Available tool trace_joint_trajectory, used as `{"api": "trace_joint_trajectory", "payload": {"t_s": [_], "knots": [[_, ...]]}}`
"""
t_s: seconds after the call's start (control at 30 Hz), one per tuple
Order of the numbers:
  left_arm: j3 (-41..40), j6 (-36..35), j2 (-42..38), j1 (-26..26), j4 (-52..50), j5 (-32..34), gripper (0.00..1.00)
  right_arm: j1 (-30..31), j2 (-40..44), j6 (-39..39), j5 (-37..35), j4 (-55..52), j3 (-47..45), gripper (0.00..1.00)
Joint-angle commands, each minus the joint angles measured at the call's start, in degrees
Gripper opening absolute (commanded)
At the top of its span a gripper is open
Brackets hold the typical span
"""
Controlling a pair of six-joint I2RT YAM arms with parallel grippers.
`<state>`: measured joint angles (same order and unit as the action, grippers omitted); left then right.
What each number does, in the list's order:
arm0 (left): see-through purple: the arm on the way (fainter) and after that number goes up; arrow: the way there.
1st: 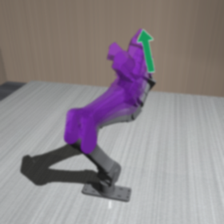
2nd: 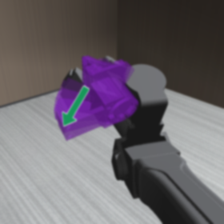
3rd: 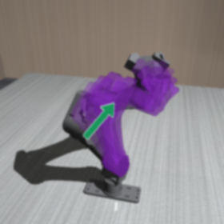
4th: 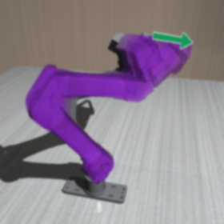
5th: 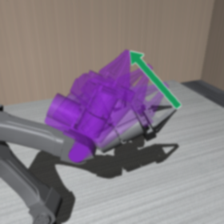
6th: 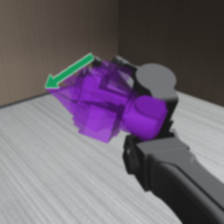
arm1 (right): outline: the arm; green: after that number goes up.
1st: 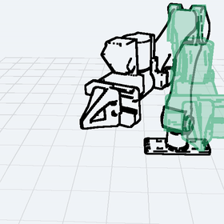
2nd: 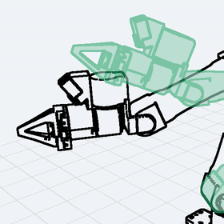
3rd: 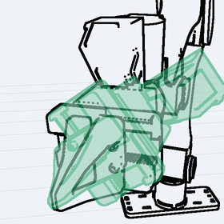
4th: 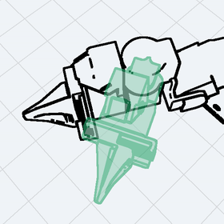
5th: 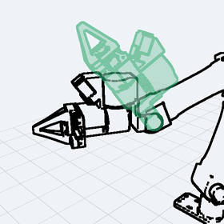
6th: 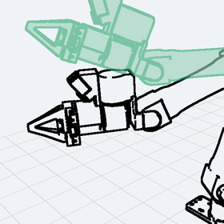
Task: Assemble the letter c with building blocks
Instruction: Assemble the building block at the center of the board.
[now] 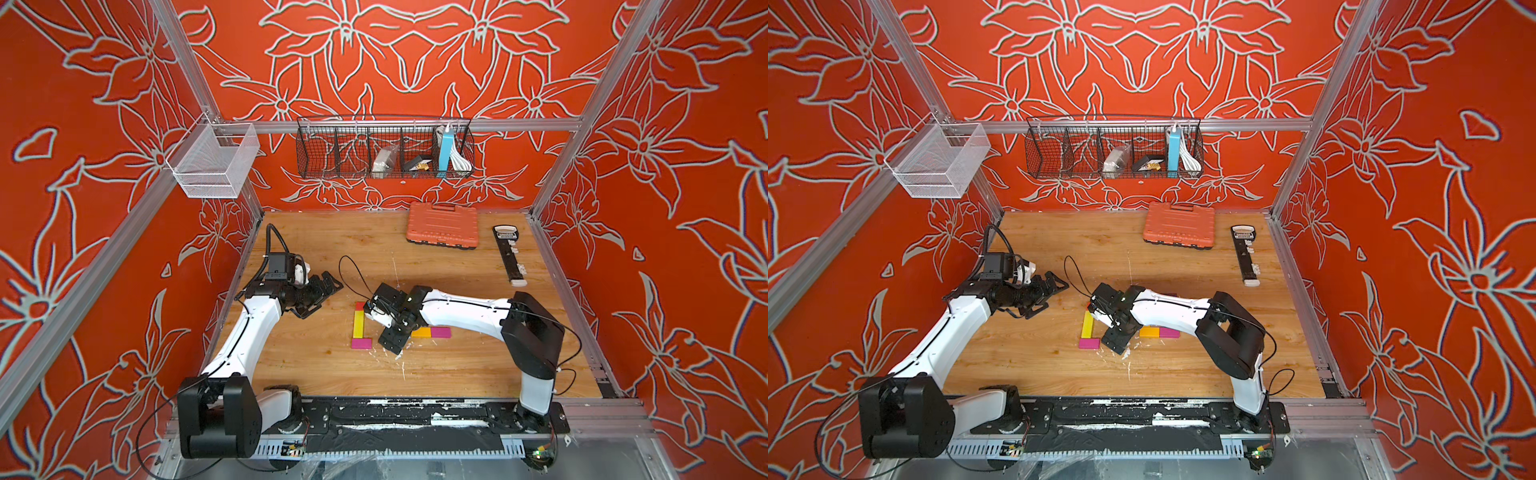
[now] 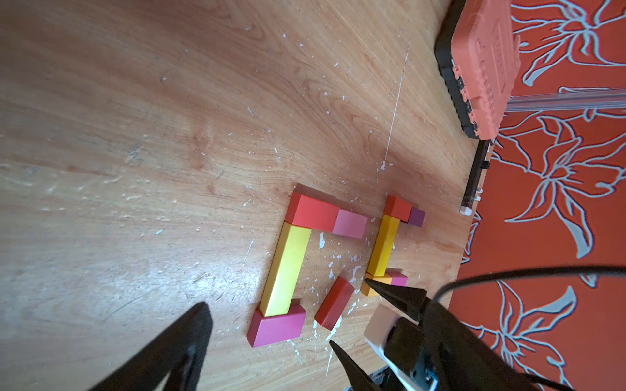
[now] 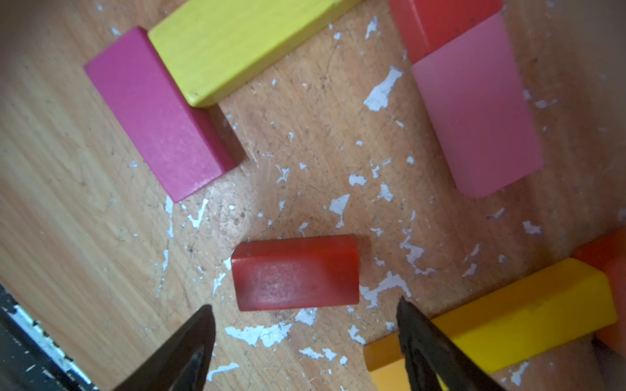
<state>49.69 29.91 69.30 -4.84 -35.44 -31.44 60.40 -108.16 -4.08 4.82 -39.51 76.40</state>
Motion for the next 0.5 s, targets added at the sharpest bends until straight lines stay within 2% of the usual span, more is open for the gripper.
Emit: {"api": "trace_joint_trajectory", "payload": {"t_s": [0.0,0.47], "knots": [[-0.2,-0.1,0.6,-0.6,0.6,-1.3,0.98,0.2,-1.8,-1.6,-0.7,-0.1,1.2,0.86],[-0.8,0.2,1.6,-1.0,1.8,-2.6,0.98,1.3,-5.0,-1.4,0.4,-1.5,2.8,0.84]]}}
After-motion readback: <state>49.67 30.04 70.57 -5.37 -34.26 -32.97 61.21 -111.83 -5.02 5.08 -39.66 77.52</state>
